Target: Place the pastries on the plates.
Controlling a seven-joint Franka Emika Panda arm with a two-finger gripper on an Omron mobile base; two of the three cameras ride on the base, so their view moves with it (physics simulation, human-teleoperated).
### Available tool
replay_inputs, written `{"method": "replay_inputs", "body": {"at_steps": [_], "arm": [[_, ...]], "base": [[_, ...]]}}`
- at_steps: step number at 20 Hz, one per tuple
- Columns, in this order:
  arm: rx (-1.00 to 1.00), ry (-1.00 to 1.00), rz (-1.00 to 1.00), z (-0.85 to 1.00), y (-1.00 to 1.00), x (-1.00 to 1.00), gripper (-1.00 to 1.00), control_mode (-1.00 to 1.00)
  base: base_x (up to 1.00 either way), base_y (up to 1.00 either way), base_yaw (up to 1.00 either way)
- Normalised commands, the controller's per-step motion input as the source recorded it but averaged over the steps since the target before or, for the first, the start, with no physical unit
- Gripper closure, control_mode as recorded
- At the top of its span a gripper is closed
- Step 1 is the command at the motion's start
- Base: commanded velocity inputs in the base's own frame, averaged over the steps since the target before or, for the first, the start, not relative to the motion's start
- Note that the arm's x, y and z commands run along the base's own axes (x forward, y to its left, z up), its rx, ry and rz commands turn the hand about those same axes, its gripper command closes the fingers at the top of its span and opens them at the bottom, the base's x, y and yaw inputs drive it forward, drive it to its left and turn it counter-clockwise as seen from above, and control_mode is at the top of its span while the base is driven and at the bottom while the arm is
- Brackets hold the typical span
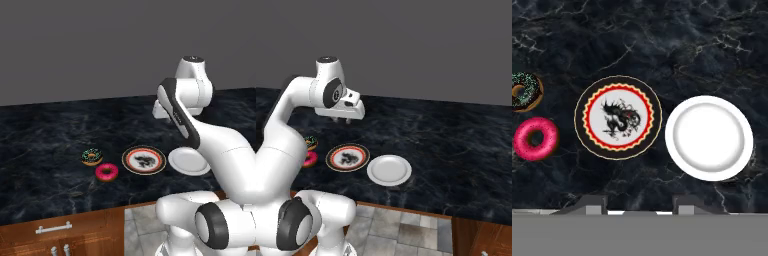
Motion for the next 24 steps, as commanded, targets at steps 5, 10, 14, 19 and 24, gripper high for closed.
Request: {"method": "replay_inputs", "body": {"at_steps": [5,10,14,19,24], "arm": [[-0.05,-0.02,0.05,-0.12,0.33,0.11,-1.0,-1.0],[-0.08,-0.02,0.11,-0.12,0.86,0.39,-1.0,-1.0],[-0.04,0.01,0.16,-0.24,0.79,0.5,-1.0,-1.0],[0.0,0.13,0.16,-0.15,0.6,0.35,-1.0,-1.0],[0.0,0.18,0.15,-0.23,0.62,0.47,-1.0,-1.0]], "base": [[0.0,0.0,0.0],[0.0,0.0,0.0],[0.0,0.0,0.0],[0.0,0.0,0.0],[0.0,0.0,0.0]]}}
